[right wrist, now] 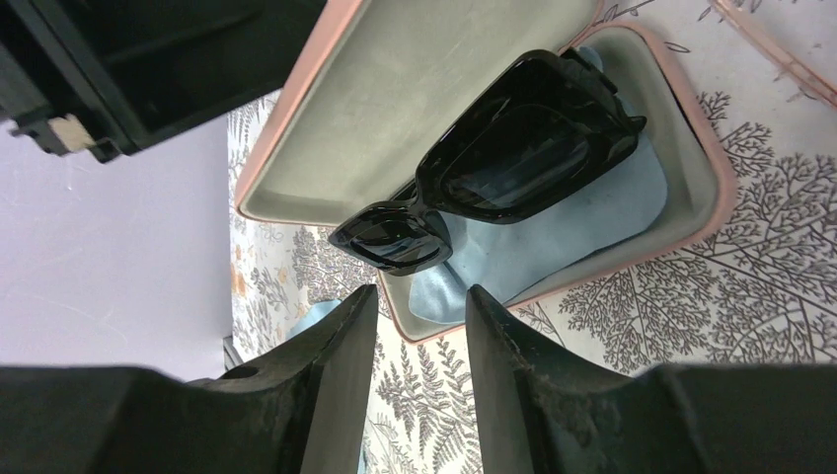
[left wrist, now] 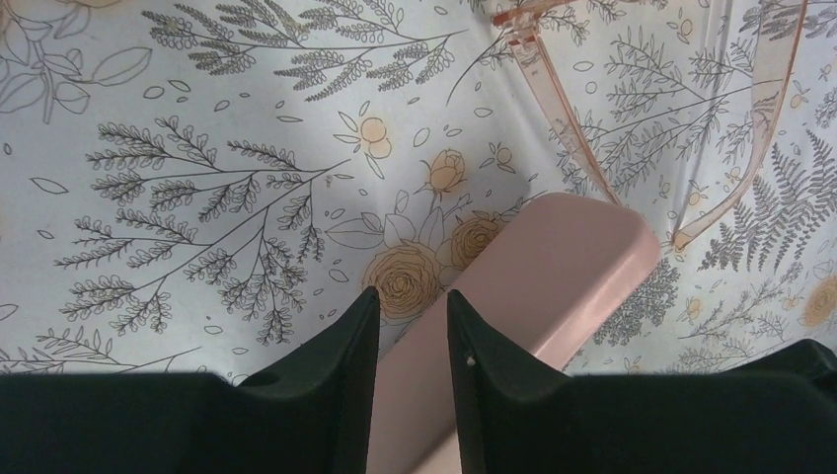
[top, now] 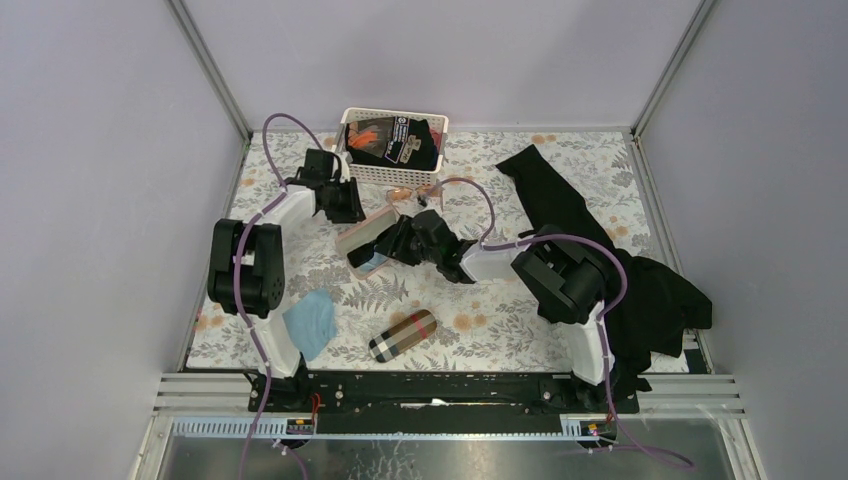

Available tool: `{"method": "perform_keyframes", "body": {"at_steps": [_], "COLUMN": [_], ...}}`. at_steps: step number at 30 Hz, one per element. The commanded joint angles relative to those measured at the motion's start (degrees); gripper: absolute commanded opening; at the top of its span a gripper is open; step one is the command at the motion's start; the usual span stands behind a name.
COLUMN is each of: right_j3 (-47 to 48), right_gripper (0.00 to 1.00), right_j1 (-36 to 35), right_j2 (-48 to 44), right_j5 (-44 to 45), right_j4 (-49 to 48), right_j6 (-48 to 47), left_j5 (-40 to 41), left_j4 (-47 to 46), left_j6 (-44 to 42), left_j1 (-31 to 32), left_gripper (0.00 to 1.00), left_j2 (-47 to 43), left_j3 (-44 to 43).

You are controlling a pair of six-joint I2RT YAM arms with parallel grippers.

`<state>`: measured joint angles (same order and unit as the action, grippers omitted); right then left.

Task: Organize the sunglasses
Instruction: Place the sunglasses in the sunglasses case.

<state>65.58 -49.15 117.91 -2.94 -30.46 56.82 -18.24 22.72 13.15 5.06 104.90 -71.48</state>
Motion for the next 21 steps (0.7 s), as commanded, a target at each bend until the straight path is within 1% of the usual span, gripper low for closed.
{"method": "perform_keyframes", "body": {"at_steps": [1,5,7,10,12,16,21], "right_j3": [-0.8,0.4,0.8,2.3,4.1,4.5,4.4], "right_gripper": [0.46,0.49,0.5,0.51,0.51,0.5,0.47], "right_j1": [-0.3,-0.3,-0.4,-0.6,-0.6,-0.8,-0.8], "right_j2": [-4.4,-4.7,-4.9,-4.0,-2.9,-2.0,-1.5], "right_j5": [5.1,6.2,6.5,6.2,5.7,5.1,4.9], "right_j4": [1.1,4.1,4.9,5.5,7.2,7.3,8.3], "right_j6": [2.9,5.5,7.5,9.3,10.0,12.1,15.4], "left_j5": [-0.7,-1.2,-0.2,2.1,1.9,0.8,0.4], "left_j4": [0.0,0.7,1.1,2.5,3.0,3.7,3.4], "left_j6": [-0.7,0.9,1.3,1.3,1.5,1.9,1.9], "left_j1": [1.1,1.5,1.5,1.4,1.3,1.2,1.2], "left_gripper": [0.35,0.35,0.35,0.36,0.36,0.36,0.36], "left_j2": [0.8,0.4,0.4,0.9,1.0,0.9,0.5], "left_j3": [1.8,3.0,3.2,2.0,0.8,-0.3,0.8]}}
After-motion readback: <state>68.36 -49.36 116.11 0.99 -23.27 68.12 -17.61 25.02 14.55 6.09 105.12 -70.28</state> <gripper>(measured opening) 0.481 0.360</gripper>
